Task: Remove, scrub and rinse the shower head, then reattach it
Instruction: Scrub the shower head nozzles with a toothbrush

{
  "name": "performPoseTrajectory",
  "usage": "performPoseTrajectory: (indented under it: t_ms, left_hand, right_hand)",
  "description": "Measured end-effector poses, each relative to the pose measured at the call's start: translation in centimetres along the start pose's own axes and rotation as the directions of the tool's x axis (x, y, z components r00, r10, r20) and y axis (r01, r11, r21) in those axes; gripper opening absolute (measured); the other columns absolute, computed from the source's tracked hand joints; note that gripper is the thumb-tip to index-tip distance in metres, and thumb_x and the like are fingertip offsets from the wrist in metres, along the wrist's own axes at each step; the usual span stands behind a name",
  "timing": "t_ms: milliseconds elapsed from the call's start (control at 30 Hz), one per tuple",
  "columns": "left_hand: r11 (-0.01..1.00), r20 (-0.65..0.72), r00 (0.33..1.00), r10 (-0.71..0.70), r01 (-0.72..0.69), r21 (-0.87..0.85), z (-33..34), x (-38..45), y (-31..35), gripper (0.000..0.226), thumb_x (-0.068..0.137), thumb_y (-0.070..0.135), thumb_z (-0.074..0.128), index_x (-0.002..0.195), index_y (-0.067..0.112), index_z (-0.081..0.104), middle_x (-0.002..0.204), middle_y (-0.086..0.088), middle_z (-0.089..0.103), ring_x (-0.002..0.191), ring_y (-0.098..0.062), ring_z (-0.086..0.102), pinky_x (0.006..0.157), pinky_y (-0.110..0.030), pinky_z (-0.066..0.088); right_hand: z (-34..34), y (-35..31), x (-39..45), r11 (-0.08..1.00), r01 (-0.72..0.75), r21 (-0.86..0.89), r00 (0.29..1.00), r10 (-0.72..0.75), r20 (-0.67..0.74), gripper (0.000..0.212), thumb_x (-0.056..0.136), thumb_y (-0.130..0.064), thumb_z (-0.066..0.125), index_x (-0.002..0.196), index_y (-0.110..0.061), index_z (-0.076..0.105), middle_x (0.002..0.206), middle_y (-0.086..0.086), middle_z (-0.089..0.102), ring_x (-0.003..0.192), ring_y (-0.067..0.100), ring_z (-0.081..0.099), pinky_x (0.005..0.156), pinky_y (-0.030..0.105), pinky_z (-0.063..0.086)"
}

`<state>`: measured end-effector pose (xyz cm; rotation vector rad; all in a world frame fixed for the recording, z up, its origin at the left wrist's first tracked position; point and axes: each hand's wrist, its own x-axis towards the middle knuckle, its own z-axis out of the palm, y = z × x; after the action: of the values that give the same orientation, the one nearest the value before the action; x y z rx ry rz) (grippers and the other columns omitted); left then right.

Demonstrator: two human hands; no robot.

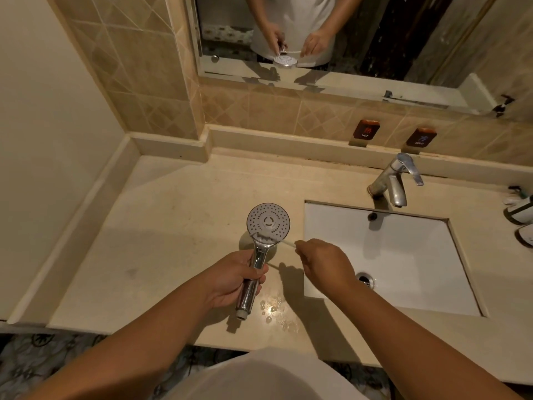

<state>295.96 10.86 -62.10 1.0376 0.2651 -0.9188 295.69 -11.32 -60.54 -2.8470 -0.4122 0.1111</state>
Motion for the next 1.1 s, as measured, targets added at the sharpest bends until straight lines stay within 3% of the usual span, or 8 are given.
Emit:
performPoseTrajectory:
  t_ms: [200,333,467,600,733,867,1033,1100]
  left_hand:
    - [1.0,0.004,1.0,-0.011,0.012,-0.016,0.0,0.2,-0.1,0.029,0.087,-0.012,0.053,0.109,0.005,0.06,0.083,-0.012,0.058,0.068,-0.018,0.058,0.064,-0.034,0.052]
    - [1.0,0.023,1.0,-0.004,0.005,-0.011,-0.1,0.3,0.2,0.028,0.087,-0.012,0.052,0.109,0.003,0.058,0.083,-0.011,0.058,0.068,-0.018,0.058,0.066,-0.035,0.05]
    - [1.0,0.021,1.0,-0.01,0.01,-0.017,-0.2,0.3,0.2,0.031,0.083,-0.009,0.057,0.112,0.003,0.058,0.087,-0.013,0.055,0.071,-0.019,0.057,0.066,-0.036,0.05]
    - [1.0,0.024,1.0,-0.013,0.013,0.005,-0.2,0.4,0.1,0.031,0.086,-0.013,0.052,0.11,0.004,0.059,0.086,-0.012,0.057,0.071,-0.019,0.057,0.067,-0.036,0.05]
    - [1.0,0.014,1.0,-0.019,0.019,0.022,0.1,0.5,0.1,0.035,0.087,-0.014,0.049,0.115,0.004,0.058,0.087,-0.012,0.056,0.071,-0.018,0.057,0.067,-0.035,0.049]
    - [0.998,-0.003,1.0,-0.028,0.028,0.051,0.1,0.5,0.0,0.039,0.088,-0.015,0.048,0.121,0.004,0.056,0.088,-0.012,0.058,0.072,-0.018,0.058,0.068,-0.036,0.049]
    - [0.998,-0.011,0.999,-0.039,0.039,0.038,-0.2,0.5,0.1,0.039,0.087,-0.014,0.05,0.119,0.006,0.058,0.085,-0.01,0.059,0.072,-0.018,0.057,0.068,-0.034,0.05]
    - [0.998,-0.024,0.999,-0.036,0.037,0.041,-0.4,0.5,0.1,0.035,0.088,-0.014,0.049,0.117,0.004,0.058,0.085,-0.01,0.059,0.072,-0.018,0.057,0.067,-0.033,0.05]
  right_hand:
    - [0.0,-0.3,0.0,0.997,0.044,-0.06,0.995,-0.039,0.09,0.016,0.092,-0.018,0.053,0.103,-0.016,0.064,0.088,0.005,0.065,0.073,0.026,0.061,0.061,0.035,0.052]
    - [-0.1,1.3,0.4,0.994,-0.102,0.03,0.994,0.103,-0.046,0.018,0.097,-0.022,0.051,0.104,-0.016,0.066,0.086,0.005,0.066,0.073,0.024,0.061,0.063,0.036,0.052]
    - [0.4,0.5,-0.4,0.995,-0.052,0.079,0.998,0.05,0.025,0.022,0.098,-0.024,0.05,0.1,-0.014,0.069,0.083,0.006,0.067,0.073,0.025,0.062,0.064,0.037,0.051]
    - [-0.4,2.2,0.5,0.969,-0.178,0.17,0.973,0.199,-0.114,0.023,0.097,-0.022,0.053,0.096,-0.009,0.072,0.077,0.01,0.07,0.068,0.026,0.061,0.061,0.033,0.047]
    - [0.0,0.9,0.0,0.988,-0.095,0.119,0.995,0.096,0.002,0.025,0.098,-0.025,0.051,0.097,-0.011,0.071,0.078,0.008,0.068,0.069,0.024,0.06,0.062,0.036,0.05]
    - [-0.7,2.3,1.2,0.938,-0.256,0.232,0.953,0.285,-0.101,0.023,0.096,-0.021,0.055,0.087,-0.01,0.072,0.071,0.008,0.068,0.067,0.025,0.062,0.056,0.028,0.04]
    - [0.3,0.9,0.4,0.989,-0.104,0.107,0.994,0.1,0.034,0.024,0.097,-0.024,0.052,0.088,-0.011,0.07,0.072,0.006,0.065,0.064,0.024,0.057,0.058,0.034,0.045]
    - [0.4,1.9,0.8,0.969,-0.181,0.168,0.983,0.184,-0.006,0.023,0.097,-0.022,0.054,0.089,-0.011,0.072,0.073,0.008,0.068,0.064,0.023,0.057,0.059,0.032,0.046]
